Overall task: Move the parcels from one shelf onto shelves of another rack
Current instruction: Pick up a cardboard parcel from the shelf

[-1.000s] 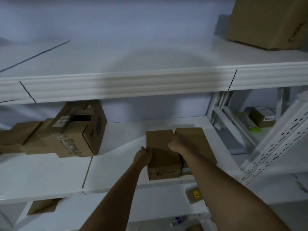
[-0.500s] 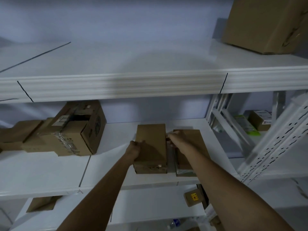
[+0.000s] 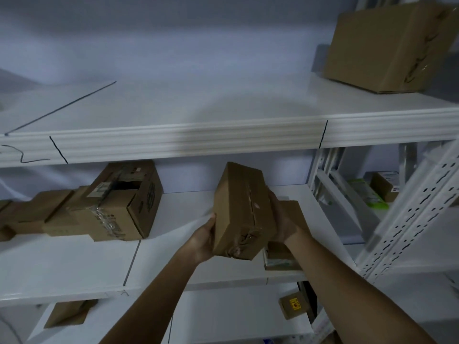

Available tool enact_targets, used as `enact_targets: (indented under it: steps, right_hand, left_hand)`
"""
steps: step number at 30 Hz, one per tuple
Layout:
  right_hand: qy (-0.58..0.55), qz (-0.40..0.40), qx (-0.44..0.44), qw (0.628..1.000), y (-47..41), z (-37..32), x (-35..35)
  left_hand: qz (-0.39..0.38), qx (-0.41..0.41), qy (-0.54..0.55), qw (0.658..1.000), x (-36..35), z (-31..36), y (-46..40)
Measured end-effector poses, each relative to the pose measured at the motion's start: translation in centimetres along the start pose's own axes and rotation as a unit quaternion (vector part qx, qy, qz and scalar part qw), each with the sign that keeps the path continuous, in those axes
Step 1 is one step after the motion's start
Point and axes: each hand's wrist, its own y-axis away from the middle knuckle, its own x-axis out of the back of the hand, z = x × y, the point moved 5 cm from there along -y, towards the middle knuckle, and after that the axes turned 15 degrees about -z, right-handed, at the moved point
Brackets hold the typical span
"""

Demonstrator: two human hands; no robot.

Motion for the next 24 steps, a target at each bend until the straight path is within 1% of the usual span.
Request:
enact_targets:
  steps: [1, 3, 4, 5, 6, 7, 8, 9, 11, 12, 13, 15, 17, 18, 19, 21, 24]
  right_hand:
    - [-0.013, -0.029, 0.008, 0.999, 0.2, 0.3, -0.7]
    - [-0.05, -0.115, 0.025, 0.992, 1.3, 0.6, -2.7]
    - [-0.042, -0.119, 0.039, 0.991, 1.8, 0.4, -2.8]
    - [-0.021, -0.097, 0.05, 0.994, 2.1, 0.2, -2.6]
    - [-0.016, -0.034, 0.021, 0.999, 2.0, 0.7, -1.6]
    - [0.064, 0.068, -0.005, 0.996, 2.0, 0.3, -0.2]
    - [0.141, 0.173, -0.01, 0.975, 2.3, -0.2, 0.4]
    - [0.167, 0.218, -0.017, 0.962, 2.0, -0.7, 0.8]
    - [0.203, 0.248, -0.064, 0.945, 0.5, -0.8, 1.4]
    - [0.211, 0.265, -0.084, 0.937, 0.0, -0.6, 1.6]
    - [0.212, 0.282, -0.097, 0.931, -0.7, -0.5, 1.6]
    - [0.214, 0.297, -0.093, 0.926, -1.4, -0.2, 1.7]
    - [0.208, 0.31, -0.062, 0.926, -1.6, -0.1, 1.5]
    - [0.199, 0.308, -0.041, 0.93, -1.8, -0.1, 1.4]
    - [0.198, 0.304, -0.023, 0.931, -2.0, -0.2, 1.1]
    - [0.226, 0.314, 0.014, 0.922, -2.2, -0.5, 0.8]
    - [0.264, 0.321, 0.051, 0.908, -2.2, -1.0, 0.4]
  left_hand:
    - [-0.001, 0.005, -0.006, 1.0, -0.2, -0.2, -0.2]
    - [0.0, 0.007, -0.04, 0.999, -0.4, -0.1, -0.5]
    - [0.012, 0.003, -0.073, 0.997, -0.4, 0.1, -0.6]
    - [0.034, -0.002, -0.111, 0.993, -0.2, 0.5, -0.6]
    - [0.059, -0.009, -0.142, 0.988, 0.1, 1.0, -0.8]
    - [0.078, -0.017, -0.158, 0.984, 0.2, 1.4, -0.8]
    - [0.082, -0.026, -0.148, 0.985, 0.1, 1.7, -0.7]
    - [0.062, -0.032, -0.125, 0.99, -0.3, 2.0, -0.6]
    - [0.0, -0.042, -0.093, 0.995, -1.6, 2.5, 0.0]
    - [-0.013, -0.04, -0.115, 0.992, -2.2, 2.6, 0.3]
    - [-0.001, -0.039, -0.16, 0.986, -2.7, 2.7, 0.7]
    - [0.059, -0.035, -0.236, 0.969, -3.0, 2.8, 1.1]
    - [0.161, -0.046, -0.304, 0.938, -2.4, 3.5, 1.3]
    - [0.197, -0.04, -0.328, 0.923, -2.0, 3.8, 1.2]
    - [0.204, -0.036, -0.338, 0.918, -1.8, 3.8, 1.1]
    - [0.188, -0.031, -0.344, 0.919, -1.7, 3.8, 0.7]
    - [0.143, -0.057, -0.29, 0.944, -1.3, 4.0, 0.8]
